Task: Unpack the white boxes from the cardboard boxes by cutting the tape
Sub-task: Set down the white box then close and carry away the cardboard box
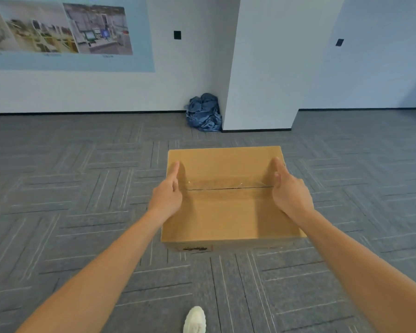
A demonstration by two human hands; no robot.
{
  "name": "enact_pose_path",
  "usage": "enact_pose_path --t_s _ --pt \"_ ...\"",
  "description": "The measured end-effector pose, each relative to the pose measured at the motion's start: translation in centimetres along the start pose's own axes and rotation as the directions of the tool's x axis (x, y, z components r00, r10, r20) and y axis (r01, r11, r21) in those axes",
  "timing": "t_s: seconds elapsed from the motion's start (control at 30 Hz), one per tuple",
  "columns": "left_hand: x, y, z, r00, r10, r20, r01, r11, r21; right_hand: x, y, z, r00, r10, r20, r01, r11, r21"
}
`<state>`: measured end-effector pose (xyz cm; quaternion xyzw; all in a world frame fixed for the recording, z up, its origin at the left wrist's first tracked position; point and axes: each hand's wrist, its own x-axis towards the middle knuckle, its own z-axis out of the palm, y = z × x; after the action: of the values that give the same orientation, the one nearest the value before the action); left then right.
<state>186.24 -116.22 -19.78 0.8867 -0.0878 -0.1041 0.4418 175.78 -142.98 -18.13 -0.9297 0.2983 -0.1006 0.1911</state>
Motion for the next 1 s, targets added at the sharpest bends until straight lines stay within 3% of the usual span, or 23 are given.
enact_pose_path --t_s 0.17,0.37,0.5,0.7,1.0 --pt "11.6 4.9 1.7 0.999 0.041 0.019 -0.040 0.998 -0.055 11.6 -0.7 0.0 0.997 0.069 -0.025 -0.069 0.998 -0.001" --pt "23.9 9.6 5.8 0.996 -0.086 0.005 0.086 0.995 -0.054 23.0 0.1 0.1 0.985 0.153 -0.080 -0.148 0.987 0.063" --pt "33.3 11.3 9.5 1.000 -0.013 0.027 0.015 0.996 -0.085 32.2 1.6 1.1 0.985 0.146 -0.092 -0.137 0.986 0.095" --pt "46.8 16.8 14.9 0.994 -0.017 0.104 0.040 0.974 -0.222 46.8 4.3 1.1 0.986 0.153 -0.063 -0.142 0.977 0.156" --pt "63.3 23.0 21.7 0.998 -0.043 0.049 0.053 0.973 -0.224 66.9 6.6 1.0 0.994 0.109 -0.028 -0.104 0.982 0.157"
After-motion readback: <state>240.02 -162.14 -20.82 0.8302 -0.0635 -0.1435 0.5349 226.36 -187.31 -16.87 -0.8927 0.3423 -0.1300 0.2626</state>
